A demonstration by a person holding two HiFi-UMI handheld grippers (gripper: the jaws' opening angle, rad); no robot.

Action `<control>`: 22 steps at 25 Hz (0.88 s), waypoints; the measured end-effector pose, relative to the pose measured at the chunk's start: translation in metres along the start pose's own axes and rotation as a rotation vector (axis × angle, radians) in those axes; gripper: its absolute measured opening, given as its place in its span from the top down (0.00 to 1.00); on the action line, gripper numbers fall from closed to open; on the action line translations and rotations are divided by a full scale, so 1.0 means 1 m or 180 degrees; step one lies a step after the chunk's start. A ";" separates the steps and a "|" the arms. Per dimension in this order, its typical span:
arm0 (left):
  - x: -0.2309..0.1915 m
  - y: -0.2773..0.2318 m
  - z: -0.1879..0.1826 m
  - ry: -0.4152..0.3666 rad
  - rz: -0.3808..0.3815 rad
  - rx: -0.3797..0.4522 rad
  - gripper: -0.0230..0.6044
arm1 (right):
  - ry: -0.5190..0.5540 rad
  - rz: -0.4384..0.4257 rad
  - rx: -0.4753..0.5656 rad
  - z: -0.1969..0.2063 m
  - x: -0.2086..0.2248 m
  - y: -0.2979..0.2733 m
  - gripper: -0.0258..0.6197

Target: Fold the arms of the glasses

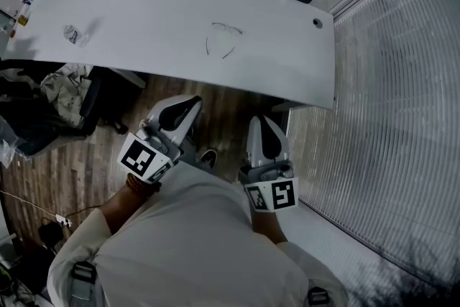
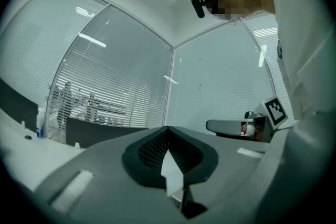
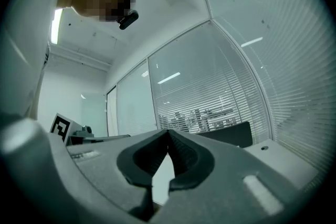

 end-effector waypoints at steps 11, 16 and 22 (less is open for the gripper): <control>-0.129 -0.055 0.005 -0.0032 -0.0003 0.0082 0.96 | 0.0172 -0.0044 -0.0039 0.011 0.024 -0.138 0.96; -0.194 -0.084 -0.002 -0.0121 0.0146 0.0052 0.96 | 0.0299 0.0002 -0.0034 0.007 0.029 -0.208 0.96; -0.243 -0.115 0.005 -0.0224 0.0365 -0.0084 0.96 | 0.0321 0.0120 -0.0132 0.019 0.041 -0.248 0.96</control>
Point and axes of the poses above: the fingertips, and each gripper's own axes: y backward along the fingers, x to its right, z out of its underside, the point moved 9 cm from there along y, backward along the fingers, and after that the axes turned 1 degree about x, right-handed, at the moved point
